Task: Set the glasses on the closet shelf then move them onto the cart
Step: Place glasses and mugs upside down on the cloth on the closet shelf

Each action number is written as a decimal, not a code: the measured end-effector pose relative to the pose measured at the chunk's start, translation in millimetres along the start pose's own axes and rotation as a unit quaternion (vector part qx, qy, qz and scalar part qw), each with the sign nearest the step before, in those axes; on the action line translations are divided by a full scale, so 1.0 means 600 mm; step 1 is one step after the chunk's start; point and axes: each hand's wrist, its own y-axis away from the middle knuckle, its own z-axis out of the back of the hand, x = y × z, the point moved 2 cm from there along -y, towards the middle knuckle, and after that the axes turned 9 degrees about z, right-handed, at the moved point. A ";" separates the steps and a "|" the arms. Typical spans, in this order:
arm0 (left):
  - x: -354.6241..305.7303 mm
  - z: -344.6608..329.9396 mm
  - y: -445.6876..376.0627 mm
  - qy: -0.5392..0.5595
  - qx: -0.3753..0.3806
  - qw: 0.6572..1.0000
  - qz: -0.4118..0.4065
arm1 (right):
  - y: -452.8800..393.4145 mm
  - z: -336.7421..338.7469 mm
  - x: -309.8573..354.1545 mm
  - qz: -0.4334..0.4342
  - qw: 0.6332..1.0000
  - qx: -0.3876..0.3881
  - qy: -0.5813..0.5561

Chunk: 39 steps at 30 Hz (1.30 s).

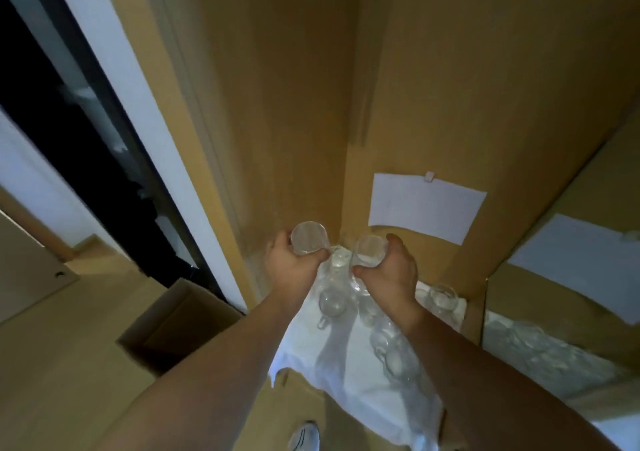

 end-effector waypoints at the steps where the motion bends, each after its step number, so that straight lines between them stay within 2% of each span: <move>1: -0.022 0.011 0.012 0.008 -0.009 1.000 -0.012 | -0.001 0.020 0.017 0.012 1.000 -0.008 -0.004; 11: -0.230 0.110 0.125 0.116 -0.039 0.989 -0.082 | 0.005 0.200 0.182 0.052 0.990 -0.072 -0.109; 20: -0.344 0.183 0.200 0.197 -0.014 0.969 -0.152 | 0.059 0.303 0.284 0.127 0.961 -0.141 -0.201; 26: -0.389 0.221 0.246 0.241 0.029 0.956 -0.167 | 0.102 0.344 0.325 0.175 0.938 -0.165 -0.250; 30: -0.395 0.251 0.268 0.233 0.065 0.950 -0.196 | 0.139 0.360 0.355 0.190 0.905 -0.173 -0.340; 33: -0.391 0.274 0.277 0.220 0.080 0.947 -0.219 | 0.171 0.362 0.372 0.188 0.887 -0.209 -0.366; 39: -0.378 0.308 0.298 0.220 0.122 0.936 -0.245 | 0.243 0.360 0.391 0.178 0.893 -0.244 -0.333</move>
